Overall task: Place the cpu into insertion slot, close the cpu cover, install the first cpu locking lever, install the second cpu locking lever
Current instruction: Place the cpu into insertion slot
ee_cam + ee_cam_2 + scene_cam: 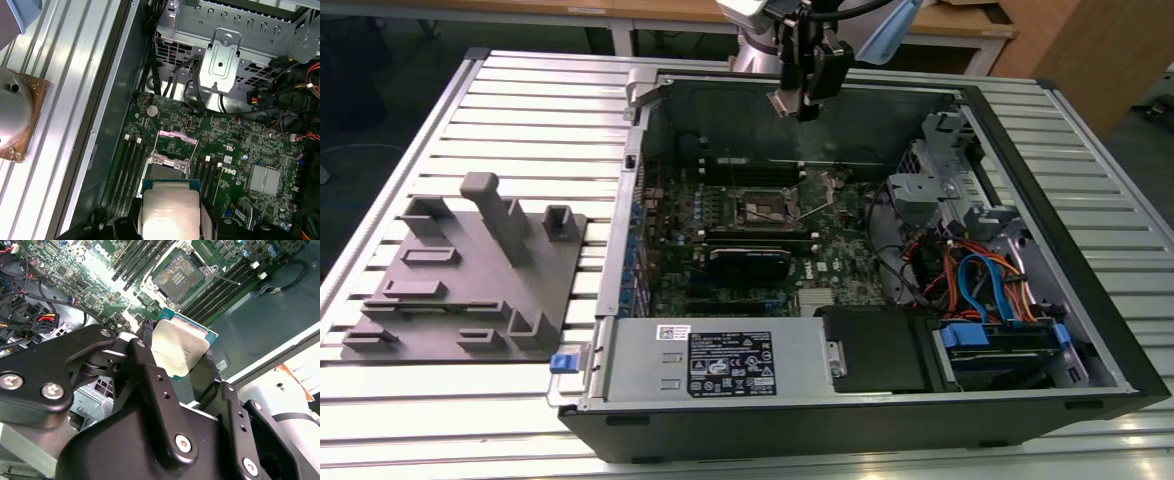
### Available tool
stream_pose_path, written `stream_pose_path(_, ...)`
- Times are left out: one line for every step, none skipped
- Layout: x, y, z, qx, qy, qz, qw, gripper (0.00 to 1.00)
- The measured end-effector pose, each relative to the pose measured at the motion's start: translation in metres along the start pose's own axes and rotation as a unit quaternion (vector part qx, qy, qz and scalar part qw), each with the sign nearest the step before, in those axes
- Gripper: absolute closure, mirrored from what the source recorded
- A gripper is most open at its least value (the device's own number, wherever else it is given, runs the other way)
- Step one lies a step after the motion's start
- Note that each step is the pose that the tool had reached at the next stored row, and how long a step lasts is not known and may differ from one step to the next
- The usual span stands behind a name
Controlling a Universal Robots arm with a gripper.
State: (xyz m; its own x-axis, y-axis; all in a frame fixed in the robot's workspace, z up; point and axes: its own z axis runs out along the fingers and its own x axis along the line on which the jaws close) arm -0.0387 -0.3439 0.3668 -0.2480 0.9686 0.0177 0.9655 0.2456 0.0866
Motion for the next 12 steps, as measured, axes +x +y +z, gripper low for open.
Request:
stream_pose_path(0.0000,0.0000,0.0000,0.0000,0.0000,0.000,1.00000,0.46)
stream_pose_path(0.0000,0.0000,0.0000,0.0000,0.0000,0.000,1.00000,0.46)
stream_pose_path(0.0000,0.0000,0.0000,0.0000,0.0000,0.000,1.00000,0.46)
stream_pose_path(0.0000,0.0000,0.0000,0.0000,0.0000,0.000,1.00000,0.46)
stream_pose_path(0.0000,0.0000,0.0000,0.0000,0.0000,0.000,1.00000,0.46)
stream_pose_path(0.0000,0.0000,0.0000,0.0000,-0.0001,0.001,1.00000,0.46)
stream_pose_path(0.0000,0.0000,0.0000,0.0000,-0.0002,0.002,1.00000,0.46)
stream_pose_path(0.0000,0.0000,0.0000,-0.0001,-0.0002,0.003,1.00000,0.46)
stream_pose_path(0.0000,0.0000,0.0000,-0.0001,-0.0003,0.004,0.99999,0.46)
stream_pose_path(0.0000,0.0000,0.0000,-0.0001,-0.0005,0.005,0.99998,0.46)
stream_pose_path(0.0000,0.0000,0.0000,-0.0002,-0.0006,0.007,0.99998,0.46)
stream_pose_path(0.0000,0.0000,0.0000,-0.0002,-0.0007,0.008,0.99997,0.46)
